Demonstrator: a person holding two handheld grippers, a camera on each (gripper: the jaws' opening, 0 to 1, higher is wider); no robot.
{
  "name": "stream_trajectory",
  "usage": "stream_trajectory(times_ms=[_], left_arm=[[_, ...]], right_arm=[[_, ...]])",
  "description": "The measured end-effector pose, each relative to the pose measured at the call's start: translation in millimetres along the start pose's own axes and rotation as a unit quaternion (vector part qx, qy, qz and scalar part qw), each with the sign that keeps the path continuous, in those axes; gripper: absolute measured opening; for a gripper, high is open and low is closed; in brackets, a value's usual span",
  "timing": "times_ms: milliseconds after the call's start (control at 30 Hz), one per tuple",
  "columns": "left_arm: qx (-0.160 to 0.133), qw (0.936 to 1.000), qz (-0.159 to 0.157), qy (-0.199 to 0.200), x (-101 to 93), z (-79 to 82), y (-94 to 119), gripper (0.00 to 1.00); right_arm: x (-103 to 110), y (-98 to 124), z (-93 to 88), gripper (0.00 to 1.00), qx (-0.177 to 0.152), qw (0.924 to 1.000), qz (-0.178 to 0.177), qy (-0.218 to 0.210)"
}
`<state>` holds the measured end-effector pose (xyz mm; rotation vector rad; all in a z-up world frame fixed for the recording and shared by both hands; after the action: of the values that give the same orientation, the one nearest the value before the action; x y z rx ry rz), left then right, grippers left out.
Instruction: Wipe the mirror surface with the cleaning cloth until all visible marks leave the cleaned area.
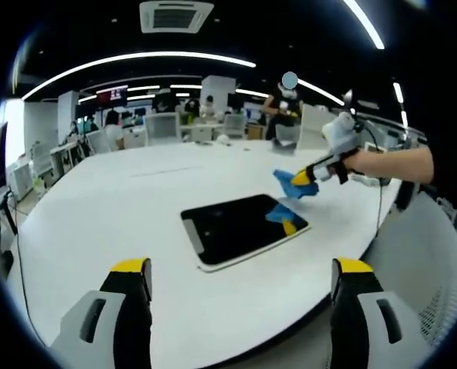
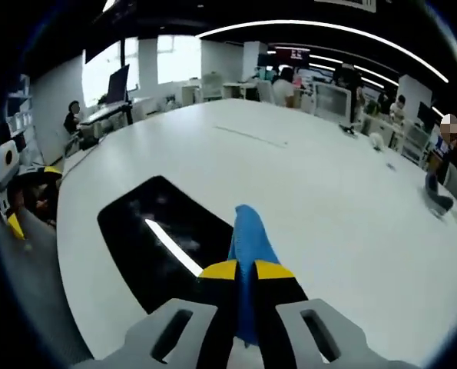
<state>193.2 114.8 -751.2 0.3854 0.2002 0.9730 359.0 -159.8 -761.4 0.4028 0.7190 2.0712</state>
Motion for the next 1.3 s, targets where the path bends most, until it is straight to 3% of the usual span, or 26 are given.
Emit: stream_trajectory(times_ms=[167,200,500,567,833,1300], left_arm=[[0.0,1.0,0.007,0.005,1.1,0.1,0,0.99],[-0.002,1.0,0.007,0.006,1.1,0.3,1,0.99],[-0.001,1.0,0.005,0.007,2.2,-1.3,0,0.99],[-0.002,1.0,0.002,0.007,1.4,-0.7,0,0.98],[0.0,1.0,0.004,0.006,2.0,-0.7,0,0.97],[-0.003,1.0,0.006,0.005,2.5,-0.6,0,0.95]], right_arm=[[7,-18,9.4,0.01,0.003,0.9999,0.006,0.011],[-3,-27,11.4,0.01,0.006,0.9999,0.009,0.008],[-2,-74,-5.3,0.01,0.044,0.9989,0.014,-0.005],[1,-77,-12.0,0.01,0.057,0.9983,0.013,-0.001],[1,-79,-14.1,0.01,0.042,0.9984,0.012,-0.036],[7,-75,-15.2,0.01,0.036,0.9982,-0.001,-0.047]])
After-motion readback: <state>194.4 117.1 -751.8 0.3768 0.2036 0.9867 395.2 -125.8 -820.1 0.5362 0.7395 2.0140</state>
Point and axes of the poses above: the point that each gripper's makers call its tool centre point, and the gripper's own axes: y roughly backward along the fingers, x roughly to its left, z roughly out of its top, the point moved 5 cm from there along y, roughly backward along the fingers, and after that the axes turned 6 degrees about -y, right-handed, at the moved point
